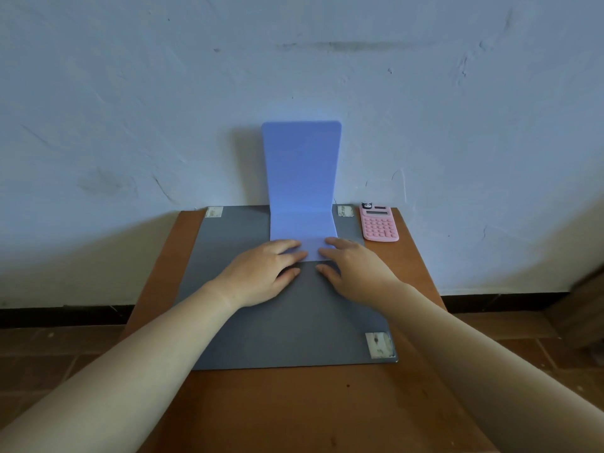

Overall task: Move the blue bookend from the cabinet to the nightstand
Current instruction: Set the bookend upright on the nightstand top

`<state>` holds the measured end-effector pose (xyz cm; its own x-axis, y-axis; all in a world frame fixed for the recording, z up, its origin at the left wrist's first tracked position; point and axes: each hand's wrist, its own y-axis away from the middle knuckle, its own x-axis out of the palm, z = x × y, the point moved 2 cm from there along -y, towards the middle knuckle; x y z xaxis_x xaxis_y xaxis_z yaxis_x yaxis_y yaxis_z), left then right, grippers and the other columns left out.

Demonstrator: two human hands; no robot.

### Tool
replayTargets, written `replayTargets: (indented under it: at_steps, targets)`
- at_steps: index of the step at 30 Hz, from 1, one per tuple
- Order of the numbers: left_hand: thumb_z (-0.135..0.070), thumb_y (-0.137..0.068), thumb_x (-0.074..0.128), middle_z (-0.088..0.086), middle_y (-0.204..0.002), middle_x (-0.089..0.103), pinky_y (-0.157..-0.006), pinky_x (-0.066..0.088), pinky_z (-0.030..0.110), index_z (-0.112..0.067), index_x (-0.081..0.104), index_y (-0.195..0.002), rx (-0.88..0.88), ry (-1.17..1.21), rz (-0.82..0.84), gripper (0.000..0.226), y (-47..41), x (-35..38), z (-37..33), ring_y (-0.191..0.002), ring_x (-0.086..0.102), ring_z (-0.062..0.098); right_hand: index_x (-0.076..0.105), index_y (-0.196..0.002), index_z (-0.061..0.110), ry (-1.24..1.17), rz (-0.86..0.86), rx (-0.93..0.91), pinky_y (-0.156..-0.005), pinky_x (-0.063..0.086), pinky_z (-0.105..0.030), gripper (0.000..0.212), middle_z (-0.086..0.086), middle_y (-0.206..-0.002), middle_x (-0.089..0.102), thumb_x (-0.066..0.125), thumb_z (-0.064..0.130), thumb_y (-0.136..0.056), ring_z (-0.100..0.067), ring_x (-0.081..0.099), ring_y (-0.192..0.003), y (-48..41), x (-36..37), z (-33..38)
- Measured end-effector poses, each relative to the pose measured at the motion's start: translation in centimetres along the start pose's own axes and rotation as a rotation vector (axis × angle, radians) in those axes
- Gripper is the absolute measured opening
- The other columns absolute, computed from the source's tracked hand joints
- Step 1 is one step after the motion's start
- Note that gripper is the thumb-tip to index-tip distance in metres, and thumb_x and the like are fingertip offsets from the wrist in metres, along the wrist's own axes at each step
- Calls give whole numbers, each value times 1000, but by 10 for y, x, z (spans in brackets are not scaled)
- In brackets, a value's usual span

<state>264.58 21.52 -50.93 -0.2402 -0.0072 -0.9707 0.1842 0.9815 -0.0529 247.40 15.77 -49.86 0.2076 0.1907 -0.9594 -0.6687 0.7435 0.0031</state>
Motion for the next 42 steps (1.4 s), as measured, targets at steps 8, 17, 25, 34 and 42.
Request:
replayTargets:
  at_steps: [8, 17, 25, 34, 42]
  targets:
    - [-38, -95, 36, -6, -150, 28, -106, 34, 32, -27, 37, -138, 7, -23, 30, 45, -1, -3, 5, -136, 28, 13, 46, -129, 12, 12, 43, 0, -104, 34, -38, 41, -9, -149, 30, 40, 34, -95, -24, 27, -135, -5, -1, 4]
    - [-40, -95, 34, -7, -151, 27, -105, 36, 36, -27, 37, -138, -85, -16, -6, 46, -1, -3, 11, -137, 25, 12, 43, -130, 16, 32, 38, -2, -97, 38, -37, 41, -6, -149, 27, 41, 35, -94, -23, 29, -134, -19, 0, 13]
    - [-40, -95, 34, -7, -152, 25, -107, 33, 34, -26, 35, -139, -107, 11, -14, 47, -1, -4, 15, -137, 23, 11, 45, -128, 14, 22, 39, 9, -96, 37, -37, 39, -7, -148, 28, 42, 33, -94, -25, 32, -132, -25, 2, 17]
    - [-38, -95, 35, -5, -151, 27, -106, 34, 35, -23, 35, -139, -132, 1, -36, 46, 11, -7, 25, -138, 24, 13, 47, -125, 14, 16, 48, -23, -95, 41, -38, 34, -6, -147, 30, 40, 29, -95, -25, 35, -129, -33, 7, 29]
    - [-37, -95, 36, -3, -151, 27, -107, 31, 33, -22, 34, -140, -154, -3, -26, 47, 17, -11, 27, -137, 25, 14, 46, -127, 14, 5, 71, -13, -96, 40, -39, 36, -6, -147, 29, 41, 29, -95, -26, 36, -128, -35, 7, 38]
